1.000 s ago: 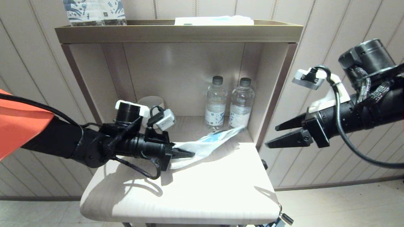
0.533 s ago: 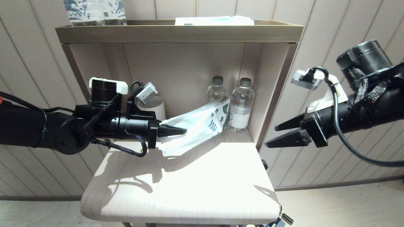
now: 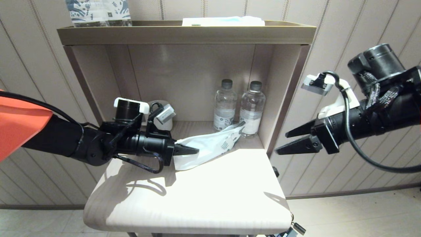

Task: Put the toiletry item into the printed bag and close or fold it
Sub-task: Close the strorage bag and place it on the desk

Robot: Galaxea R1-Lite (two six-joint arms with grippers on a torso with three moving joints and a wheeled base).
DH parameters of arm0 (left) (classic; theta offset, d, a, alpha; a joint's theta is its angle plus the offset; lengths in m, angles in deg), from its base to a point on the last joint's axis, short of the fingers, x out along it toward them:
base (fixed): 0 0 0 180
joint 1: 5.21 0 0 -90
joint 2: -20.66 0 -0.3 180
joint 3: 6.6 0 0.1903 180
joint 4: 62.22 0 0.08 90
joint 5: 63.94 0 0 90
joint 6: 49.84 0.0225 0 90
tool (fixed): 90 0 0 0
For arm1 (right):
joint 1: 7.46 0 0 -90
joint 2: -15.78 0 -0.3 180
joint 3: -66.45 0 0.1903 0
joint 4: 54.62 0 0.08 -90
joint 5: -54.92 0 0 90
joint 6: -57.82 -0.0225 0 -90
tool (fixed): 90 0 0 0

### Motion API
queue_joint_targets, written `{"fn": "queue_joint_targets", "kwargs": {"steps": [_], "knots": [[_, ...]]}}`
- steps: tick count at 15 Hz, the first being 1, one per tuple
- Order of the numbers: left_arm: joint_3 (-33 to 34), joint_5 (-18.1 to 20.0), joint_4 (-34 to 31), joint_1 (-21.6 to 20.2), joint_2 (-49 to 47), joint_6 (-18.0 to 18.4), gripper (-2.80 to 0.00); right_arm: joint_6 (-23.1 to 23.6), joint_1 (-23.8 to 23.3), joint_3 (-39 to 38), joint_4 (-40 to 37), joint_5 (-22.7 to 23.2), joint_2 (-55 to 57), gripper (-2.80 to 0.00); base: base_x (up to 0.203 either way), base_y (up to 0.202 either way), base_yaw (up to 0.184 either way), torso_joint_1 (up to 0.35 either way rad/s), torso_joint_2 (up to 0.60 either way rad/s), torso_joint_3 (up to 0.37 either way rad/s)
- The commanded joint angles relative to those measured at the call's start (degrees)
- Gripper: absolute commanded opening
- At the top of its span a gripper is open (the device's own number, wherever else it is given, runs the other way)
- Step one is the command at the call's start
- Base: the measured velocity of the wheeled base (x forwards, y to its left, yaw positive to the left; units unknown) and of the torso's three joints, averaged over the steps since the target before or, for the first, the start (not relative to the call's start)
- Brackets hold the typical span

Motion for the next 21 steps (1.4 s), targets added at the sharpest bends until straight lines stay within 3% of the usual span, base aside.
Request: {"fn": "queue_joint_targets", "kwargs": {"steps": [1,9,13,15,21], "knots": [[0.1,0.4,0.2,0.2,0.5,0.3,-2.80,0.1,0.1,0.2,-0.2,0.2,0.5,0.00,0.000,0.000,0.000,0.000,0.00,0.000],[0.6,1.7,0.2,-2.1,6.0,-0.1,-2.80,0.1,0.0,-0.5,2.1,0.0,0.6,0.00,0.000,0.000,0.000,0.000,0.00,0.000],[1.3,1.6,0.1,0.3,-0.4,0.8,-2.80,0.1,0.0,-0.4,2.2,0.0,1.5,0.00,0.000,0.000,0.000,0.000,0.00,0.000],[1.9,0.8,0.0,2.1,-3.4,3.6,-2.80,0.0,0.0,-0.4,2.2,0.0,2.0,0.00,0.000,0.000,0.000,0.000,0.00,0.000],[1.3,0.5,0.2,1.3,1.1,3.3,-2.80,-0.3,-0.1,-0.1,2.2,0.0,2.0,0.00,0.000,0.000,0.000,0.000,0.00,0.000]]}}
